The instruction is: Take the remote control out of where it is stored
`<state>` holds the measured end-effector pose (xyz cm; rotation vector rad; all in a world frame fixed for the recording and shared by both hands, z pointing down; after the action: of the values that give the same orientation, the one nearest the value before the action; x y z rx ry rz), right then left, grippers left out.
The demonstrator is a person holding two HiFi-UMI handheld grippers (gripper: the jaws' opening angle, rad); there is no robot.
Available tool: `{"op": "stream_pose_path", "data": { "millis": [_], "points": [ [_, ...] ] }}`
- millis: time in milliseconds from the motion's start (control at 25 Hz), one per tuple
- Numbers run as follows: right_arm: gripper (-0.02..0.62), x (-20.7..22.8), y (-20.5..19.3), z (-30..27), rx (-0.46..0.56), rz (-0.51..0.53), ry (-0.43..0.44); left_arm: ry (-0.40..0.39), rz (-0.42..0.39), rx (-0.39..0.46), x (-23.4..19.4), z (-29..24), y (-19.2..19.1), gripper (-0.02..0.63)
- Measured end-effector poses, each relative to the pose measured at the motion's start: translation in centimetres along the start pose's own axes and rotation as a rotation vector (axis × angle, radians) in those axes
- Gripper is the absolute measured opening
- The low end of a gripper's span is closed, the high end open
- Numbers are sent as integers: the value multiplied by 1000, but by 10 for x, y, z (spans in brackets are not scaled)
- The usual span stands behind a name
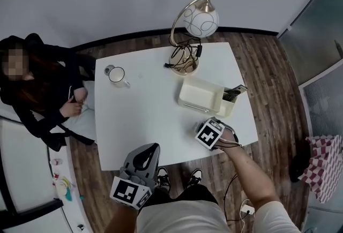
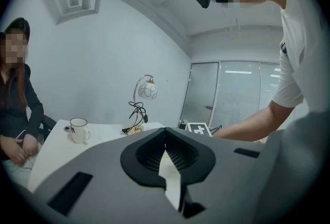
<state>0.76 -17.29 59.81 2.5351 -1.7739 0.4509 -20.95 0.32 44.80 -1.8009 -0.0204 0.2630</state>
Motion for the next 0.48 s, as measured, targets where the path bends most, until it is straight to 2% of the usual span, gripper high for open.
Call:
{"op": "stream_pose_path", "data": {
  "millis": [240,480],
  "points": [
    [291,5,2,-17,-60,32,0,14,4,-13,-3,-2,-2,8],
    [291,7,0,-20,-40,26,28,20,5,-12,-5,-3,-2,8]
  ]
}}
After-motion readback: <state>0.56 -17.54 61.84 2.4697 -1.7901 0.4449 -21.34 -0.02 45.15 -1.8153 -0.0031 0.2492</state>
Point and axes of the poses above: the fingertips, and each gripper's own axes: z backward along the fingers, x to its right, y out of its top, the point moved 10 cm from there along z, backward along the fingers, and after that the axes turned 14 degrees about y, right-handed, at the moved point
